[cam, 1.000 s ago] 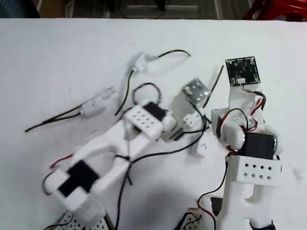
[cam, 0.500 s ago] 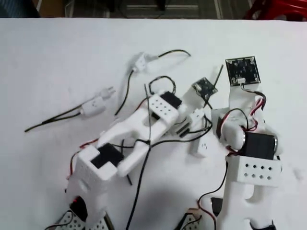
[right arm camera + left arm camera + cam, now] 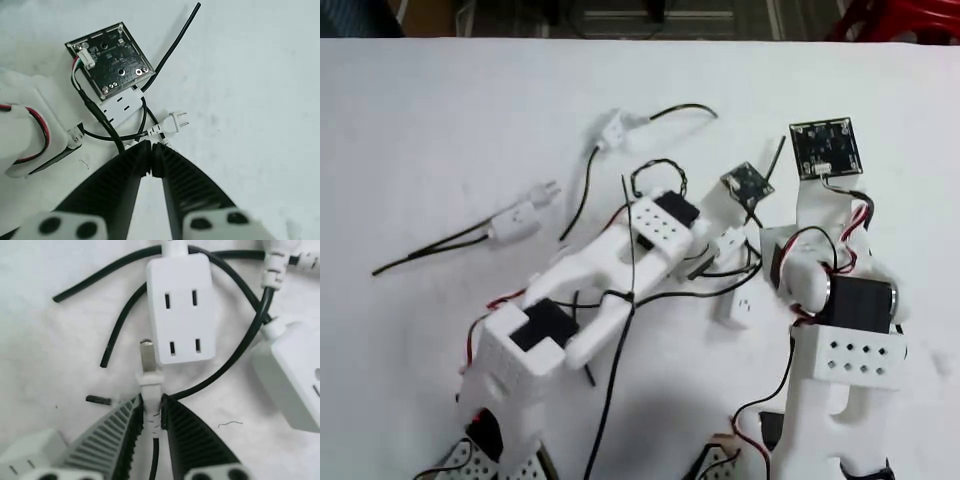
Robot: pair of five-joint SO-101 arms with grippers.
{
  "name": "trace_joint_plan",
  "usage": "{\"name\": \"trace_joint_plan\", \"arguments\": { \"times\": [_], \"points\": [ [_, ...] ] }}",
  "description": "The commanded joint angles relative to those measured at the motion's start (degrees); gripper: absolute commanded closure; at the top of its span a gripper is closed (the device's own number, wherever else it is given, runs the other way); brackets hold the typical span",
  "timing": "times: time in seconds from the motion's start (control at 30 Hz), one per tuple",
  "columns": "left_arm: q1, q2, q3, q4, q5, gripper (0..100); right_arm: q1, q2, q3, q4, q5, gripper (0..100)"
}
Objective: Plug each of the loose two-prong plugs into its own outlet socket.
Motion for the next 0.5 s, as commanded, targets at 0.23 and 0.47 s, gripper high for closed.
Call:
{"name": "trace_joint_plan", "arguments": {
  "times": [0.23, 0.47],
  "points": [
    [1.5, -0.8, -9.8, 16.4, 0.3, 98, 0.6, -0.8, -0.2, 0.2, -0.4, 97.4],
    [1.0, -0.7, -8.5, 24.0, 5.7, 98, 0.7, -0.8, -0.2, 0.1, 1.5, 97.4]
  ]
}}
